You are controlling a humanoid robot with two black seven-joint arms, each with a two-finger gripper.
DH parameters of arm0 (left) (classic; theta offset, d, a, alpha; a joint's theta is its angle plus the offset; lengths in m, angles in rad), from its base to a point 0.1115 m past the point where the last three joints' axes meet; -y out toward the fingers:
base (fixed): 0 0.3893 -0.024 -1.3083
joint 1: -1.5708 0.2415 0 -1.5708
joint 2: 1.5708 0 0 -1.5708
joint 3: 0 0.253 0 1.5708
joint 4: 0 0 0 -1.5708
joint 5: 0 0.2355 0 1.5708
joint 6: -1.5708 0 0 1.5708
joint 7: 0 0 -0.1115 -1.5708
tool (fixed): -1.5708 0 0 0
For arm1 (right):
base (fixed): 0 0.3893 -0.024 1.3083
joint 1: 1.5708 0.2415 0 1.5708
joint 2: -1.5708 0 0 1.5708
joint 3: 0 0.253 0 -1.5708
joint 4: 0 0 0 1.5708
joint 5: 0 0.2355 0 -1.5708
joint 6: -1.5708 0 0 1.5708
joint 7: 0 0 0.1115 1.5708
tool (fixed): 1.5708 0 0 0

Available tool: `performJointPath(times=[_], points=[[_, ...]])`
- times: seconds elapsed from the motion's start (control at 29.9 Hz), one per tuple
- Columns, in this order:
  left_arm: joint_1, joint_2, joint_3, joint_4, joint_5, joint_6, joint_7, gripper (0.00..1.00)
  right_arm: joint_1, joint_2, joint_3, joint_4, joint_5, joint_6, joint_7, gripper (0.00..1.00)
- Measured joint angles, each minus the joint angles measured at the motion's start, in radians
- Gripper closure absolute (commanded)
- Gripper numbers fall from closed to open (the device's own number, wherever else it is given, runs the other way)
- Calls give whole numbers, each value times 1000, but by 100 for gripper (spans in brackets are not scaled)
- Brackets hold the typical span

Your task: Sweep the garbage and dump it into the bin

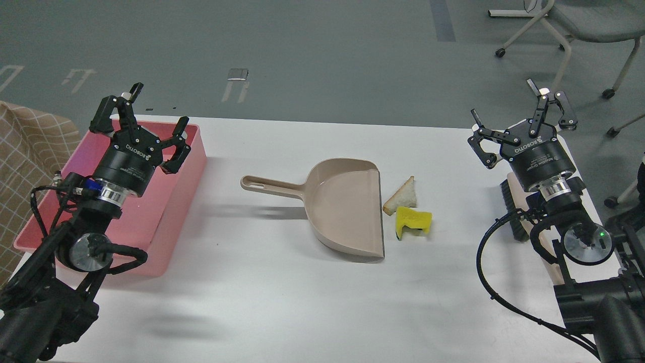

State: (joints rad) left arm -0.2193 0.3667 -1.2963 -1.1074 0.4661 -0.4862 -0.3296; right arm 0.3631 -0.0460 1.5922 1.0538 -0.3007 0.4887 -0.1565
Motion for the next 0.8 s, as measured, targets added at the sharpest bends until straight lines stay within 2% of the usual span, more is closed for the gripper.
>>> performJointPath(times=[0.8], points=[[0,0,0,0,0,-1,-1,2,0,0,0,0,0,0,0,0]])
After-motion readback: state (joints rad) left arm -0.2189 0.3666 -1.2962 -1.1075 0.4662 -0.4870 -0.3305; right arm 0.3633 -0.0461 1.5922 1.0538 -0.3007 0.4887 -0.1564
